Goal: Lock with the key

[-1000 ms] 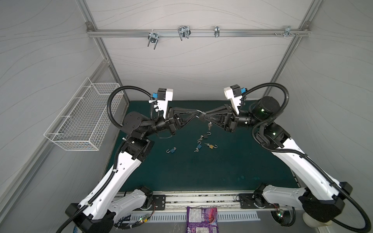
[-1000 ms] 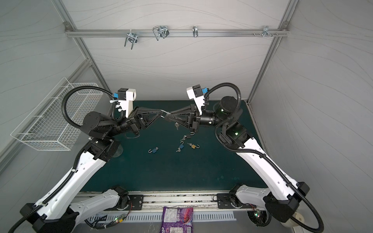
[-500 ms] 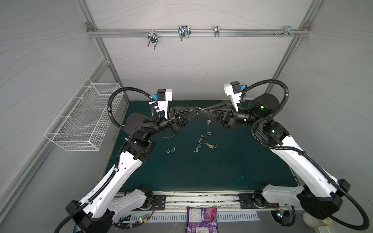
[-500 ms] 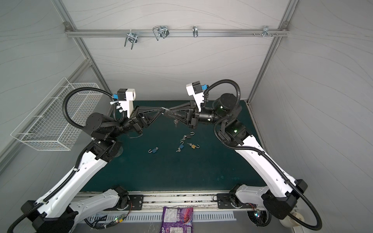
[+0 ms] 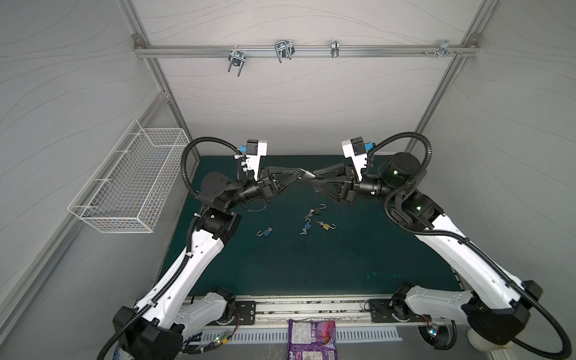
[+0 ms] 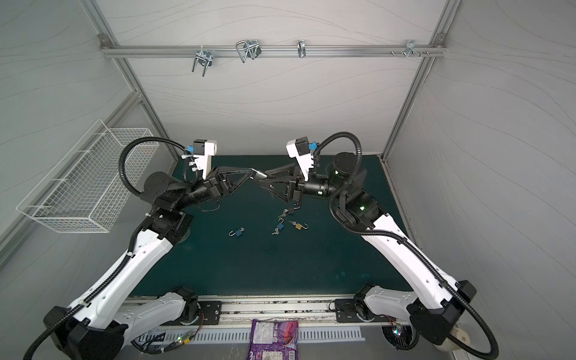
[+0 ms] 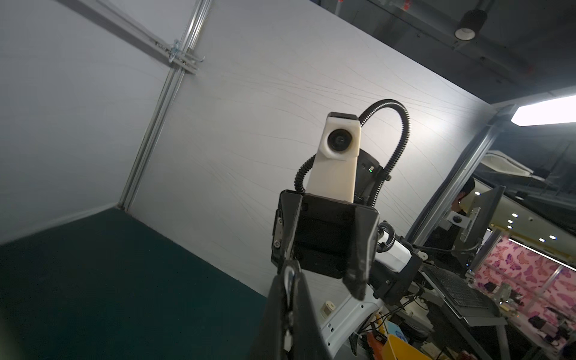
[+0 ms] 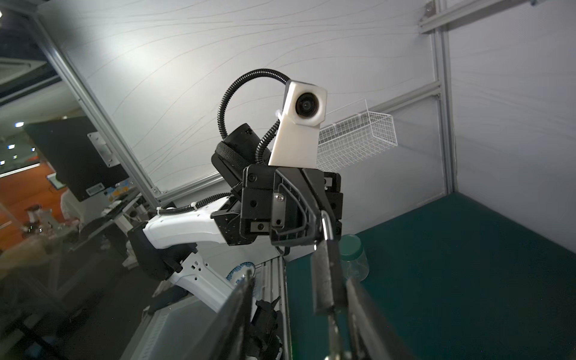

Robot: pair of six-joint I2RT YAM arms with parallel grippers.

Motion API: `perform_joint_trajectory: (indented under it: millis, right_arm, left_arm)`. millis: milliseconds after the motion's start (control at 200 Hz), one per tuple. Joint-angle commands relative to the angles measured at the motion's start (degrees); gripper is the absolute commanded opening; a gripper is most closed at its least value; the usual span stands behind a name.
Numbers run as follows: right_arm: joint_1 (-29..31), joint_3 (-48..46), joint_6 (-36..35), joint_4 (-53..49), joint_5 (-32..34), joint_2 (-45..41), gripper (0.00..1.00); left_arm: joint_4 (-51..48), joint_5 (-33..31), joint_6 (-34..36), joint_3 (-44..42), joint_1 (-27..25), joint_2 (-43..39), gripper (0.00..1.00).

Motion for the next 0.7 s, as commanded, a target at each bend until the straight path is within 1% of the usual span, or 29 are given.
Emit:
perform_joint_trajectory:
  millis: [0, 65, 155, 230, 270, 300, 430, 560, 690]
  right_arm:
    - [-0.1, -1.9, -7.5, -2.9, 6.2, -6.9, 0.63]
    - [-0.6, -3.3, -7.2, -4.1, 7.5, -7.7, 0.63]
    - [-1.2, -3.9, -4.5, -4.3, 6.7, -6.8, 0.62]
    - [-1.3, -3.3, -2.5, -3.5, 4.9, -5.2, 0.62]
    - [-1.4, -3.2, -0.9, -2.1, 3.8, -4.5, 0.67]
    - [-1.4, -3.1, 0.1, -1.0, 2.9, -3.8, 0.68]
    - [-1.3, -0.5, 3.8, 0.1, -0.1, -0.3, 0.68]
    - [-1.3, -0.6, 7.1, 3.5, -1.5, 1.2, 0.6]
    - [-1.3, -0.9, 8.0, 4.8, -1.3, 1.5, 0.52]
  left_arm:
    - [5.9, 1.0, -5.6, 1.7, 1.0, -0.1, 0.0]
    - [7.8, 1.4, -7.0, 1.6, 1.0, 0.5, 0.0]
    - [9.9, 1.9, -8.5, 1.2, 1.0, 1.0, 0.0]
    - [11.2, 2.2, -9.1, 1.2, 0.9, 1.2, 0.0]
    - [11.9, 2.4, -9.5, 1.0, 0.8, 1.3, 0.0]
    - [12.7, 2.6, -10.0, 0.9, 0.8, 1.4, 0.0]
    - [14.4, 3.8, -10.9, 0.9, 0.5, 1.6, 0.0]
    - [14.2, 4.1, -10.4, 0.7, 0.3, 1.4, 0.0]
    - [14.2, 4.3, -10.2, 0.5, 0.3, 1.3, 0.0]
